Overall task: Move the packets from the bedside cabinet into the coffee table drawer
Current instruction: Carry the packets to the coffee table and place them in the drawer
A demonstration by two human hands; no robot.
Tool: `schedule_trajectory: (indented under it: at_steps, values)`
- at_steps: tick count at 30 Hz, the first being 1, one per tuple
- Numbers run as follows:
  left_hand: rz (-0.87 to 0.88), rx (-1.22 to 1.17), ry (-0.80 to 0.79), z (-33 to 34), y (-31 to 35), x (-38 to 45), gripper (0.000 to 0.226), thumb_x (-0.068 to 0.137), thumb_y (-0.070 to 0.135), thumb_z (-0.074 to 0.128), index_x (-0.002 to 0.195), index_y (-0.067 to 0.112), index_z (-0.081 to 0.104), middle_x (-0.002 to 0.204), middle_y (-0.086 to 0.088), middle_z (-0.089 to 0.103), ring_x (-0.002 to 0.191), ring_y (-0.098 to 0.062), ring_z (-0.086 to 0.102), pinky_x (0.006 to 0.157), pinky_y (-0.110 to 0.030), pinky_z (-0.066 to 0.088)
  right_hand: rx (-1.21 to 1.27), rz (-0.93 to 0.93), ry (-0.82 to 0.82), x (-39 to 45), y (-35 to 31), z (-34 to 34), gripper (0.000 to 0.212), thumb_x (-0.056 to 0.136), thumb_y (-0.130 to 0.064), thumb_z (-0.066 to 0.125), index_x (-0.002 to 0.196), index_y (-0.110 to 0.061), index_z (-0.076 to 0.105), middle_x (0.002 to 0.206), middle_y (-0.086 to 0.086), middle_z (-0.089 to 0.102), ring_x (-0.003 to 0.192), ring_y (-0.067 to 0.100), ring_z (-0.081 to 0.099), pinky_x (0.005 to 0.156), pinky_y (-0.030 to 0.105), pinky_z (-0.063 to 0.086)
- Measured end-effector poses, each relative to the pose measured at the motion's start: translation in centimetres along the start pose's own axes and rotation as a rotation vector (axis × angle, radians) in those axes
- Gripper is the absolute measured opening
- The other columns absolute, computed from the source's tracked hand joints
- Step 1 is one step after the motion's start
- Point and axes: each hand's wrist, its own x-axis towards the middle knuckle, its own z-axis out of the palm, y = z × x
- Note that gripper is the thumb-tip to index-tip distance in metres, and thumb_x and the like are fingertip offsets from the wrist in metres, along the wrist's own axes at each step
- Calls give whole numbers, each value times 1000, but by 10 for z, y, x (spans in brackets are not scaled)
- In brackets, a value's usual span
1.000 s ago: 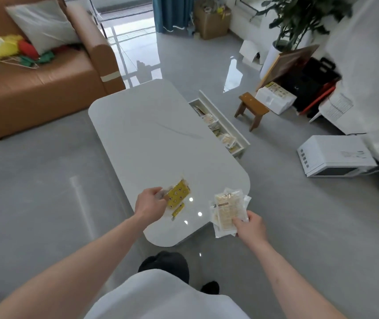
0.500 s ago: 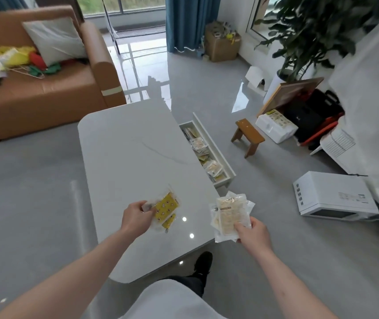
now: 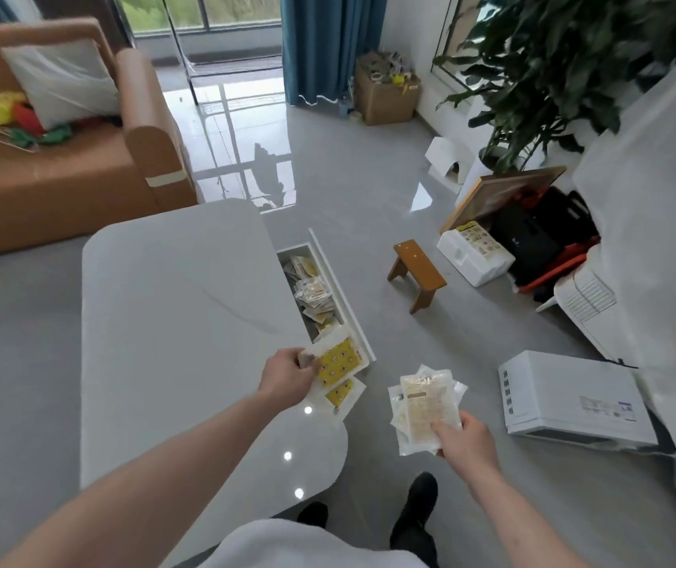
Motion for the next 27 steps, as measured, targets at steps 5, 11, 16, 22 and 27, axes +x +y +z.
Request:
schedule_trajectory:
  at_steps: [5,11,16,22,27]
  values:
    - [-150,-63,132,34,11,19,27,94,39,67,80,17,71,84,-2,73,75,-19,66,60,-31,51,-83,-49,-109,80,-21,-38,9,90,-20,68,94,-25,76,85,-9,77,70,12,75,55,27,59]
    - [-278,-173,274,67,37,33,24,96,42,67,84,21,72,88,1,73,84,-19,68,65,-31,52,-251,-117,-218,181,-58,-87,11,86,-20,64,86,-24,75,80,-7,76,77,19,74,71,42,65]
    - [-353,-262,354,92,49,32,29,96,43,67,88,17,72,87,1,73,82,-18,69,65,-31,52,-395,-199,-350,231,-102,-76,12,87,-18,61,86,-23,72,84,-3,75,80,22,72,71,44,64]
    - [-454,-318,400,97,44,67,30,97,39,67,87,11,73,85,-4,74,81,-24,70,67,-34,54,-465,-276,-495,277,-164,-37,8,94,-22,65,97,-24,72,91,-4,74,84,20,72,72,43,64]
    - [-515,-266,380,89,43,131,35,95,34,69,84,1,69,86,-16,72,70,-24,63,62,-31,48,-498,-260,-502,329,-210,-16,8,95,-15,66,92,-20,71,88,2,75,78,21,71,62,39,59]
